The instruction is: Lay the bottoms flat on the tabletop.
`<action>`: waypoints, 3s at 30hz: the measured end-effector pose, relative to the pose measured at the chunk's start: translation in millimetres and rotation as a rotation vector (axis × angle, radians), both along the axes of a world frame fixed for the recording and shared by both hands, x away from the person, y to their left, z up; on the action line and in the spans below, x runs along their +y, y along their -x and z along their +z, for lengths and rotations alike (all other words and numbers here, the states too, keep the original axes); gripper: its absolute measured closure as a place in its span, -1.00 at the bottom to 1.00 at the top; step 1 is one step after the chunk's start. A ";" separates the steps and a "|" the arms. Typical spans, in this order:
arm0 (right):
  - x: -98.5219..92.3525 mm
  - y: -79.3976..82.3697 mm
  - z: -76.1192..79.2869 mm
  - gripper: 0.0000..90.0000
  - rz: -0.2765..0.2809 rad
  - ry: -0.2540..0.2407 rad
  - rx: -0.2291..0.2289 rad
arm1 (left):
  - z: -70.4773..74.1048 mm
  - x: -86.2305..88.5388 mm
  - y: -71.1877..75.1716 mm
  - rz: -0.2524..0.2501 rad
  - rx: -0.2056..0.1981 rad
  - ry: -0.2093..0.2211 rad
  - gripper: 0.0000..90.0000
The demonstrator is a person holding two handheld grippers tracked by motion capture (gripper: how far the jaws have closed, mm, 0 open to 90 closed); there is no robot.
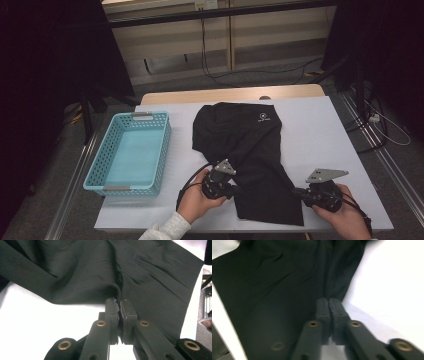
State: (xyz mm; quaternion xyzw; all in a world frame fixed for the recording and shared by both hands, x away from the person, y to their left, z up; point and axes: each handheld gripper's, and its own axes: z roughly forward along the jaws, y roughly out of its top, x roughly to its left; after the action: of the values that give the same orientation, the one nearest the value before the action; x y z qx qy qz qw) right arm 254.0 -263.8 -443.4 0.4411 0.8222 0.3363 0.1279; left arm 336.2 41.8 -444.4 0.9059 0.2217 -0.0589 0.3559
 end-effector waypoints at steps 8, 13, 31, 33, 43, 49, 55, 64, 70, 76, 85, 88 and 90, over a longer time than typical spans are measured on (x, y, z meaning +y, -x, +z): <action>-4.1 -15.4 7.3 0.34 -0.082 -0.050 -0.070 | -1.2 -1.1 -0.7 0.002 0.002 -0.007 0.92; -1.9 -33.8 8.7 0.40 -0.121 -0.076 -0.098 | -1.4 -0.8 -1.1 0.009 0.008 -0.005 0.92; 7.2 -71.1 -9.8 1.00 -0.123 -0.042 -0.022 | -1.2 0.4 -1.2 0.008 0.014 0.002 0.92; 0.9 -69.0 -7.5 1.00 -0.138 -0.031 -0.022 | -1.4 -0.2 -0.5 0.002 0.016 0.008 0.92; -26.2 -56.8 -5.6 1.00 -0.204 0.025 -0.020 | -2.8 -5.7 1.8 -0.017 0.038 0.018 0.92; -23.2 -62.2 0.4 0.74 -0.220 -0.025 -0.050 | -3.1 -5.2 1.4 -0.008 0.036 0.015 0.92; -18.0 -75.0 1.0 0.44 -0.240 -0.059 -0.084 | -3.1 -5.5 1.1 -0.007 0.035 0.012 0.92; -19.2 -88.7 -10.3 0.99 -0.244 -0.047 -0.027 | -3.7 -6.6 0.4 -0.016 0.049 0.026 0.92; -32.9 -86.0 -7.8 0.99 -0.270 -0.063 -0.026 | -3.0 -11.9 4.3 -0.021 0.047 0.028 0.92; -38.1 -83.2 -11.9 0.83 -0.280 -0.047 -0.040 | -3.3 -14.2 7.2 -0.037 0.070 0.029 0.92; -32.4 -58.1 -7.7 0.49 -0.232 -0.047 0.002 | 2.1 -9.2 4.5 -0.025 0.042 0.046 0.76; -29.8 -53.8 -7.3 0.49 -0.222 -0.035 -0.001 | 8.7 0.2 -4.6 0.050 -0.009 0.074 0.37; -27.9 -53.3 -7.8 0.52 -0.221 -0.028 -0.006 | 9.8 6.7 -11.9 0.074 -0.007 0.095 0.30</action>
State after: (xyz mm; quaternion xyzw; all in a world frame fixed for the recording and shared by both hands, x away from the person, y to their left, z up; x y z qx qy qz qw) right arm 307.3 -291.7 -451.1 0.5297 0.7634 0.3329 0.1603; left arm 348.1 48.5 -434.6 0.8794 0.2508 -0.0530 0.4012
